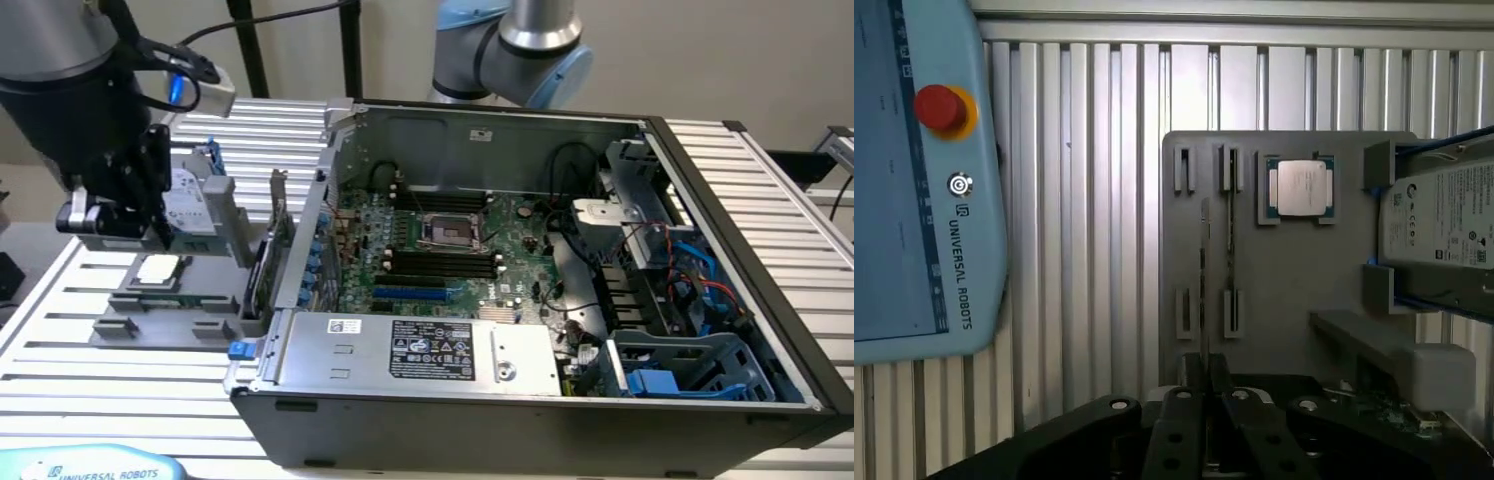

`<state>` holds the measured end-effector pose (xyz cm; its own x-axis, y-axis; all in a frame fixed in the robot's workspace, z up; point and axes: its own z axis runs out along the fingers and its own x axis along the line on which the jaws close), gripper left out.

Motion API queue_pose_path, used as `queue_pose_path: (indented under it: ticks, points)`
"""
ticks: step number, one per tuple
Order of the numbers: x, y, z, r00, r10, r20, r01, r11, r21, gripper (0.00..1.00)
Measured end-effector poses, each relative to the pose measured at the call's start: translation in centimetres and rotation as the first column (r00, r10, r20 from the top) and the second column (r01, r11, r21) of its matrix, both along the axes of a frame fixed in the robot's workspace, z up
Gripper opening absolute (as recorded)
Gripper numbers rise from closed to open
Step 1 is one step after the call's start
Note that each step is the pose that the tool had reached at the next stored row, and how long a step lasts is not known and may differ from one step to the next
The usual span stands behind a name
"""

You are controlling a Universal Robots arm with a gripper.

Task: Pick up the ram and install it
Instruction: 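Pick up the ram and move it above insertion slot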

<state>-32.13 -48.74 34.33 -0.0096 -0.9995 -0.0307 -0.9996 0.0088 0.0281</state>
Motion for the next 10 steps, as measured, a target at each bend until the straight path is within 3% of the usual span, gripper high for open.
queue_pose_path:
  ticks: [7,10]
  points:
    - [2.6,0.04,3.17,1.0000,0.000,-0.0001,0.000,1.0000,0.0000,0.13]
    - [3.9,0.08,4.06,1.0000,0.000,-0.0001,0.000,1.0000,0.0000,0.13]
